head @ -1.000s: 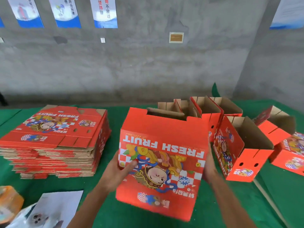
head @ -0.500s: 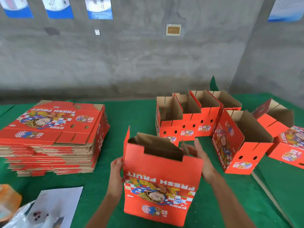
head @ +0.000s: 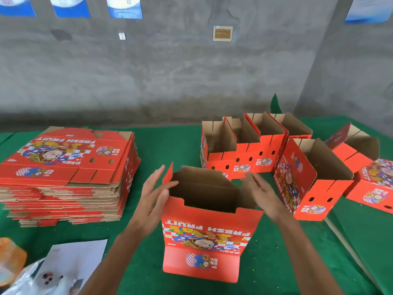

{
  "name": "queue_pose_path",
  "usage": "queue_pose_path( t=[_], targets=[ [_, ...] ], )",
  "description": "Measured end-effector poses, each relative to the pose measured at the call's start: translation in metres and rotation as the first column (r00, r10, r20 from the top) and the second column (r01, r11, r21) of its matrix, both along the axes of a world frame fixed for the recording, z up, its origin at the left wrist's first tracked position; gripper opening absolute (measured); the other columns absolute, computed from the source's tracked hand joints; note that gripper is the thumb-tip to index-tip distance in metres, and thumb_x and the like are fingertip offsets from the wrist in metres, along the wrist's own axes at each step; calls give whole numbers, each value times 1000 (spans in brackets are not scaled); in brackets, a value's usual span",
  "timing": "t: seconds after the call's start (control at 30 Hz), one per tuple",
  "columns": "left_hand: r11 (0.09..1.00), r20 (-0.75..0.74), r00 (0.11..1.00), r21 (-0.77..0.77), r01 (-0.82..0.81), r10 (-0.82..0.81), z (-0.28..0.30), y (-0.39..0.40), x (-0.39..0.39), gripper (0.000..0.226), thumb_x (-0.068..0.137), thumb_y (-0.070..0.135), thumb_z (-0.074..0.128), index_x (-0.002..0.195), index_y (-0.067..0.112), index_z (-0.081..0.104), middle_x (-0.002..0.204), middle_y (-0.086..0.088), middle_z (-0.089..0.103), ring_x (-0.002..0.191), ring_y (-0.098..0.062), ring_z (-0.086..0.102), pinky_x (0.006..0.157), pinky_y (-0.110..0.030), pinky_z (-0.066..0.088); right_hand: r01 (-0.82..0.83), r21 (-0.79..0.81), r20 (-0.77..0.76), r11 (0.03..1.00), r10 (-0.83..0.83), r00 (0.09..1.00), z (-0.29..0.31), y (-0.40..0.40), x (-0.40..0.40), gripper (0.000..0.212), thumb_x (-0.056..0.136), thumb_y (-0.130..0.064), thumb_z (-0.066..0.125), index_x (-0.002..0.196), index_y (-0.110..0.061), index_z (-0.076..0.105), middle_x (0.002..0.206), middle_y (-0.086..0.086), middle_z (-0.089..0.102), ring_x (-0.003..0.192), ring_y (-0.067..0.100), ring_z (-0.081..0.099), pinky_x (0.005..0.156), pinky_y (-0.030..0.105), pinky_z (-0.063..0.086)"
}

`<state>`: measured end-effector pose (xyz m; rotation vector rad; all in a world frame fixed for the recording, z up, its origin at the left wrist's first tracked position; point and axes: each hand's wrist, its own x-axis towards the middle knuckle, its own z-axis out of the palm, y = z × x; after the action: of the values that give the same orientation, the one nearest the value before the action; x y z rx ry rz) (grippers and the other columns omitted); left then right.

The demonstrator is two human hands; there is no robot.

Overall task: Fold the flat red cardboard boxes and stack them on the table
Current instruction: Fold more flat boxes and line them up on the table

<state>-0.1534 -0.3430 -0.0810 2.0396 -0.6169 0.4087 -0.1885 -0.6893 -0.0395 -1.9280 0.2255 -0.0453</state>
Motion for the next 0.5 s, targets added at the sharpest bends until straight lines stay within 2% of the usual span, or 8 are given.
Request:
queue_pose_path(
  t=[0.07,0.17,0.2,0.27,0.37,0.4,0.47,0.5],
  targets=[
    [983,80,994,171,63,-77,1,3,6,41,109,50,39,129,33,71,170,10,24,160,-21,12,124,-47,18,52,51,56,997,-55,997,-7,-7,0,38,110,-39,44,147,-31,49,116,-34,69,133,6,51,116,38,35],
    [879,210,975,475,-40,-69,8,7,17,51,104,65,38,114,31,76,168,13,28,159,-18,15,121,-58,28,56,52,144,997,-63,988,-18,-20,-3,44,109,-23,50,151,-34,44,117,-15,75,123,-5,55,103,14,35],
    [829,252,968,545,-126,-19,12,8,21,60,100,73,36,111,31,76,165,12,33,157,-18,19,120,-60,29,58,46,159,997,-65,985,-20,-24,-3,45,109,-21,51,151,-35,45,119,-13,74,122,-8,55,99,10,37],
    [717,308,942,625,-308,137,21,11,29,73,90,85,35,112,29,75,150,2,45,147,-27,31,119,-58,29,78,-3,194,997,-76,978,-23,-29,-5,43,108,-17,52,148,-30,49,127,-10,71,124,-3,57,97,14,45],
    [466,271,888,773,-430,371,21,8,32,79,79,93,36,122,32,65,139,-8,44,134,-36,35,114,-57,32,84,-71,237,994,-65,969,-25,-32,-9,37,106,-11,54,139,-26,57,133,-7,68,122,5,62,84,12,50],
    [446,254,877,782,-434,408,15,5,30,76,78,92,37,121,35,63,139,-11,44,132,-38,35,111,-59,34,66,-122,267,990,-31,963,-25,-31,-10,36,104,-7,57,134,-28,61,127,-8,69,115,4,64,83,11,49],
    [504,211,880,752,-425,426,6,-4,25,64,80,88,42,116,40,63,139,-14,43,133,-43,33,106,-63,39,21,-265,321,964,67,945,-21,-26,-10,39,99,1,61,119,-32,67,111,-8,67,97,1,63,81,12,46],
    [537,191,884,733,-417,427,3,-10,23,59,81,84,46,116,40,64,139,-14,42,135,-44,30,104,-64,41,-10,-297,333,955,114,936,-19,-22,-8,38,97,2,63,113,-32,71,111,-5,62,98,2,61,86,15,46]
  ],
)
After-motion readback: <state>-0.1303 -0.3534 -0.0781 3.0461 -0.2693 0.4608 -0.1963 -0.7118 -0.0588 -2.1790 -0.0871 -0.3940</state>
